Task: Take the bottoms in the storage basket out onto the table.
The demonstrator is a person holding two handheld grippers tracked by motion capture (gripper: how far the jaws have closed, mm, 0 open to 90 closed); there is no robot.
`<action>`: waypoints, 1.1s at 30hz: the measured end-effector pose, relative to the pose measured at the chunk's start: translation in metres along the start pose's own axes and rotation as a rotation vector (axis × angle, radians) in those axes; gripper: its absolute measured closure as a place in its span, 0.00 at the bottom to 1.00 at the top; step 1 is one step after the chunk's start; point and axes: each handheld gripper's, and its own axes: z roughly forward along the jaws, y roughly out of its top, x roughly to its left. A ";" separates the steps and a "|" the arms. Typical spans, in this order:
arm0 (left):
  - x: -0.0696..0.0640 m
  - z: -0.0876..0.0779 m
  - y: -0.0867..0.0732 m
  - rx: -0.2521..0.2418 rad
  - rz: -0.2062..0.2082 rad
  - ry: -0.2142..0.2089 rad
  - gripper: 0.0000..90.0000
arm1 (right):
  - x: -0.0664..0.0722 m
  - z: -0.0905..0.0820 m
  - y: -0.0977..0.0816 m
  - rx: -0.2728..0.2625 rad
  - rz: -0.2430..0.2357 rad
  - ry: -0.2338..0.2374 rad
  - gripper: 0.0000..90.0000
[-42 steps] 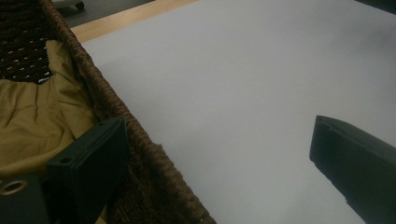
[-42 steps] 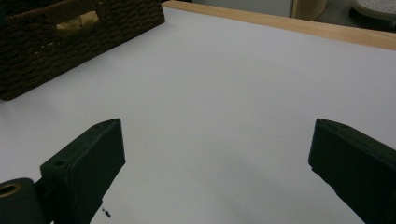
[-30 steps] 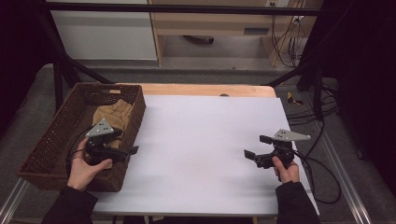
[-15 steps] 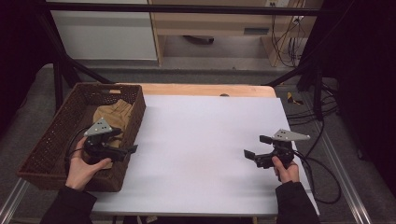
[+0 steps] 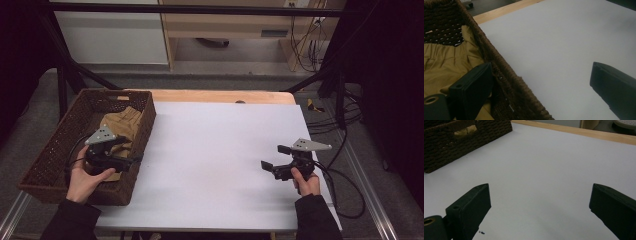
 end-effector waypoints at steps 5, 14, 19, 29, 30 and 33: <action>0.003 -0.003 -0.001 -0.002 -0.008 0.006 0.05 | 0.001 0.001 0.000 0.003 0.001 0.001 0.05; 0.011 -0.013 0.000 -0.008 -0.020 0.033 0.05 | 0.000 0.001 0.000 0.004 0.002 0.000 0.05; 0.016 -0.019 -0.001 -0.014 -0.028 0.050 0.05 | 0.001 0.001 0.000 0.006 0.001 -0.001 0.05; 0.028 -0.027 -0.004 0.013 -0.044 0.095 0.05 | 0.000 0.001 0.000 0.009 -0.001 0.000 0.05; 0.029 -0.027 -0.005 0.019 -0.046 0.100 0.05 | 0.000 0.001 0.000 0.009 -0.001 -0.001 0.05; 0.031 -0.027 -0.005 0.031 -0.047 0.108 0.05 | 0.000 0.001 -0.001 0.010 -0.001 -0.001 0.05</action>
